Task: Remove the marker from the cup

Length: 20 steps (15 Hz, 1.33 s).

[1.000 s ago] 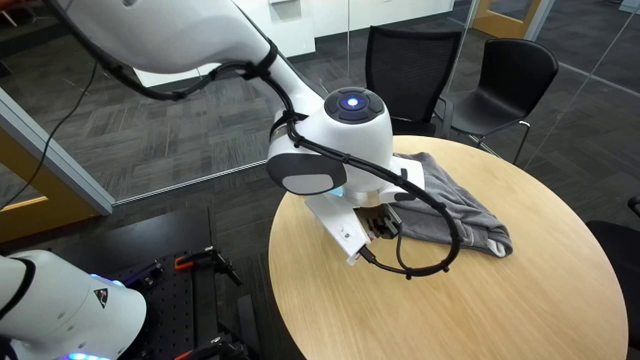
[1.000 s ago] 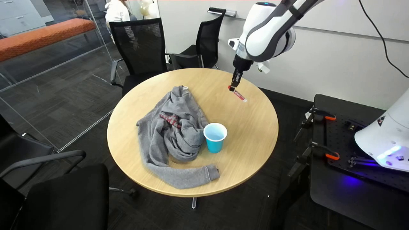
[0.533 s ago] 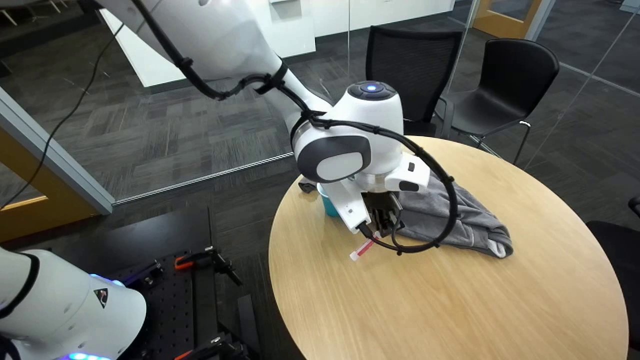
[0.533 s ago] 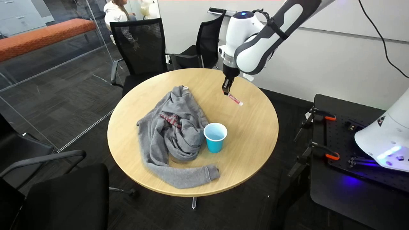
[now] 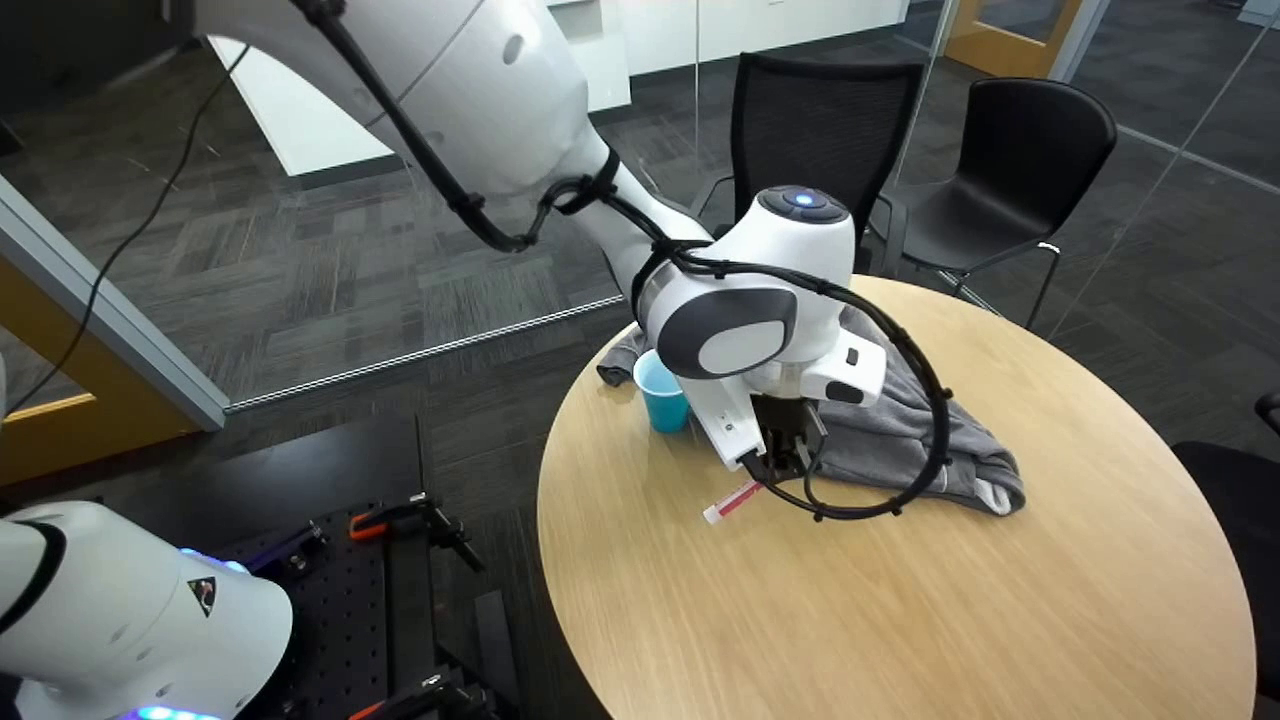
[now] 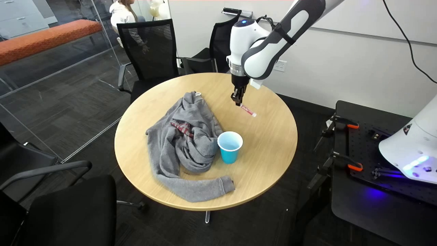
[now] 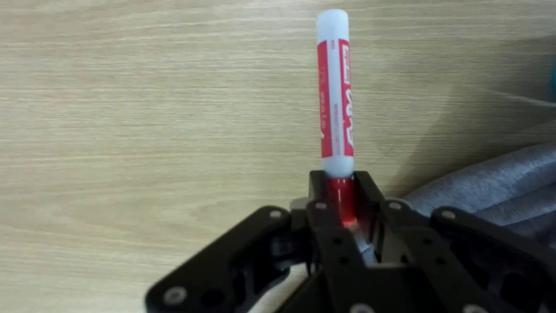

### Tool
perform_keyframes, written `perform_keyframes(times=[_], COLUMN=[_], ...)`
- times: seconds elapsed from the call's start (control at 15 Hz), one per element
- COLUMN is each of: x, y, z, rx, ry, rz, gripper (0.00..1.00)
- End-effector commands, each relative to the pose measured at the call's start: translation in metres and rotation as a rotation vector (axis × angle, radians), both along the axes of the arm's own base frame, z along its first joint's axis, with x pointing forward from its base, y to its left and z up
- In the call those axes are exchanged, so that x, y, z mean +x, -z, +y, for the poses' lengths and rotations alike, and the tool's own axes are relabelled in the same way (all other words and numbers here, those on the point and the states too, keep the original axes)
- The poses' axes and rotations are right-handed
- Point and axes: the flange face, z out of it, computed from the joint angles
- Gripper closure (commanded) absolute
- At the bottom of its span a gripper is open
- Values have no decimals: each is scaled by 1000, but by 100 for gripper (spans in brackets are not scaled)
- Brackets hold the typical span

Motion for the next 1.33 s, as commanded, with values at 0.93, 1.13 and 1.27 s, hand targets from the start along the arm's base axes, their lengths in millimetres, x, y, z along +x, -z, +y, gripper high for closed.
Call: perform_keyframes(times=[0.93,1.13,1.27], x=[43,47,49], y=[87,94,97], z=[2,1,0], rx=[35,38,39], ry=[41,47,63], rz=[165,176,183], gripper=[95,95,95])
